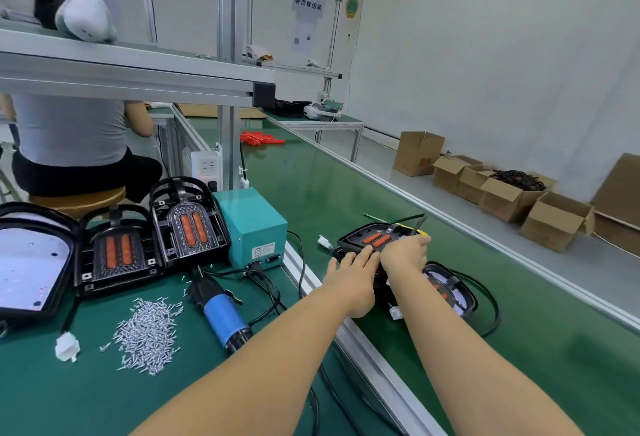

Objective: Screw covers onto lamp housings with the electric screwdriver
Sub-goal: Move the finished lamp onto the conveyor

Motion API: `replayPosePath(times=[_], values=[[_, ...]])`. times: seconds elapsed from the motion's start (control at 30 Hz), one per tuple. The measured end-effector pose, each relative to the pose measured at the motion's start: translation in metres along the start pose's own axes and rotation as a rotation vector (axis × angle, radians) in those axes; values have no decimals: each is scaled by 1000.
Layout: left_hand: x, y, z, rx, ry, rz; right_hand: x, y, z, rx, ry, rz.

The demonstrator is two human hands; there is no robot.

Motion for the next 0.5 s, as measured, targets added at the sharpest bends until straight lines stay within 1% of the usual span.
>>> replayPosePath(times=[0.03,0.07,0.2,0.3,0.37,0.5], values=[[0,0,0,5,1,10,0,-1,0,-83,21,-51],[0,0,-1,11,2,20,3,-3,-1,-144,0,-87],[0,-1,-3,26,13,44,5,-4,-10,-319,-38,-96],[-3,-2,-5,31,19,38,11,-9,-16,-485,-12,38],[-6,0,-4,26,24,29,14,-14,-20,-531,6,118],[-14,1,0,8,22,3,15,-21,-23,-572,-21,136]])
Point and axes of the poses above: each hand's wrist, its own x-axis towards the middle knuckle, its own y-axis out of the palm, z = x × y, the point moved 2 cm from there along x, towards the middle knuckle, and after that the axes turned 1 degree about -y, right-handed, at the moved point
